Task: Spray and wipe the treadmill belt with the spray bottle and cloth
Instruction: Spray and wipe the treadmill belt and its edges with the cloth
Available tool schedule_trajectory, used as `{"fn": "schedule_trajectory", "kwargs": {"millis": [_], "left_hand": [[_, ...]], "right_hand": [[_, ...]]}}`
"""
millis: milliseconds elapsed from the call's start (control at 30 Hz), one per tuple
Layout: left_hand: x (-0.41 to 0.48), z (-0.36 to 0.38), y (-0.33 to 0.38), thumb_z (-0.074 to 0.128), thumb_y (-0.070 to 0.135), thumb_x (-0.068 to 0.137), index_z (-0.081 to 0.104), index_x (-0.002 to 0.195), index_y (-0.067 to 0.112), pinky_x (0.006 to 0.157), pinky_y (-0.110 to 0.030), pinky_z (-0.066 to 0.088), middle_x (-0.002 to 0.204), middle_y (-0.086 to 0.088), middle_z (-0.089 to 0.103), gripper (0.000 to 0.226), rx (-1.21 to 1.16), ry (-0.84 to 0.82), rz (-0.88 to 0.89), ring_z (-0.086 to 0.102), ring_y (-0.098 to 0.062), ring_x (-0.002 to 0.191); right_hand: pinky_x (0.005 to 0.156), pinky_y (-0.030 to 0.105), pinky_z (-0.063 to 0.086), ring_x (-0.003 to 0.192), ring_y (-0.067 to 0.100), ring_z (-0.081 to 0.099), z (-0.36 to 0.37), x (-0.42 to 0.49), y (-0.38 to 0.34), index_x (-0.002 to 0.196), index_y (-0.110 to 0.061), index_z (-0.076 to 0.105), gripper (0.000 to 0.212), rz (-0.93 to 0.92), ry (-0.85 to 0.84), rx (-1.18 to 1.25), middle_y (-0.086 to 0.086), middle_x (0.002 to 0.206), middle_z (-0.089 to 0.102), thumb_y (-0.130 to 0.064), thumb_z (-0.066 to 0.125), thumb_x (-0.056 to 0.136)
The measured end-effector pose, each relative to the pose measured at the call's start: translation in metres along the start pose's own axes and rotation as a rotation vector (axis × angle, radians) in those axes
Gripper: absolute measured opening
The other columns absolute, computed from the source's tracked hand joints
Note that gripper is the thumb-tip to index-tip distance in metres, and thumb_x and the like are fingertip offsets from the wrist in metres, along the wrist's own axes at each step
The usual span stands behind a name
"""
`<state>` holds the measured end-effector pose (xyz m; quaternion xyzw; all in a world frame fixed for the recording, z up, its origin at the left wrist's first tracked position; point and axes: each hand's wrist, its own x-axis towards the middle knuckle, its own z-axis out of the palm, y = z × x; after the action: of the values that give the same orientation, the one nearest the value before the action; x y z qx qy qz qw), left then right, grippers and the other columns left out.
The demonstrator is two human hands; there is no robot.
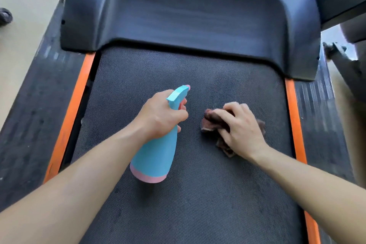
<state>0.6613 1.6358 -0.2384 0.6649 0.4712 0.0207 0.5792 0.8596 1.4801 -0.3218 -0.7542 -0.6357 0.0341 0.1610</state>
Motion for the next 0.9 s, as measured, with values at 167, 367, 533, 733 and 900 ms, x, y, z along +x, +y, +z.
{"fn": "schedule_trajectory", "kwargs": {"millis": [167,367,533,733,900], "left_hand": [[0.001,0.000,-0.001,0.069,0.017,0.077,0.071,0.116,0.013,0.074,-0.039,0.065,0.100,-0.005,0.075,0.040,-0.025,-0.004,0.009,0.073,-0.022,0.058],[-0.004,-0.008,-0.002,0.068,0.016,0.075,0.072,0.121,0.023,0.077,-0.046,0.067,0.095,0.004,0.069,0.047,-0.110,0.004,0.007,0.072,-0.022,0.070],[-0.011,-0.009,-0.003,0.069,0.017,0.073,0.071,0.101,0.010,0.073,-0.044,0.068,0.096,-0.001,0.071,0.029,-0.068,-0.003,-0.014,0.072,-0.022,0.067],[-0.010,-0.008,-0.006,0.067,0.019,0.073,0.069,0.121,0.011,0.065,-0.031,0.063,0.098,0.001,0.069,0.049,-0.054,-0.029,-0.008,0.072,-0.020,0.062],[-0.015,-0.007,-0.001,0.062,0.023,0.063,0.070,0.120,0.014,0.073,-0.043,0.065,0.094,0.002,0.071,0.058,-0.040,-0.044,0.011,0.072,-0.021,0.062]], "right_hand": [[0.094,0.047,0.045,0.104,0.038,0.050,0.005,0.091,0.030,0.122,-0.025,0.069,0.038,0.374,0.173,-0.018,0.009,0.118,0.057,-0.021,0.063,0.084],[0.084,0.050,0.048,0.097,0.038,0.053,0.004,0.039,-0.005,0.120,-0.018,0.067,0.044,0.077,0.062,-0.051,0.010,0.115,0.059,-0.028,0.059,0.078],[0.084,0.049,0.050,0.097,0.035,0.055,-0.002,0.001,-0.004,0.123,-0.020,0.065,0.046,-0.232,-0.088,-0.039,0.007,0.118,0.060,-0.033,0.058,0.080],[0.088,0.053,0.049,0.101,0.040,0.052,0.003,0.083,0.011,0.123,-0.022,0.069,0.044,0.199,0.043,-0.045,0.011,0.117,0.060,-0.031,0.061,0.080],[0.083,0.051,0.050,0.095,0.036,0.054,0.007,0.001,-0.019,0.121,-0.020,0.065,0.047,-0.060,0.002,0.006,0.009,0.116,0.059,-0.035,0.060,0.077]]}}
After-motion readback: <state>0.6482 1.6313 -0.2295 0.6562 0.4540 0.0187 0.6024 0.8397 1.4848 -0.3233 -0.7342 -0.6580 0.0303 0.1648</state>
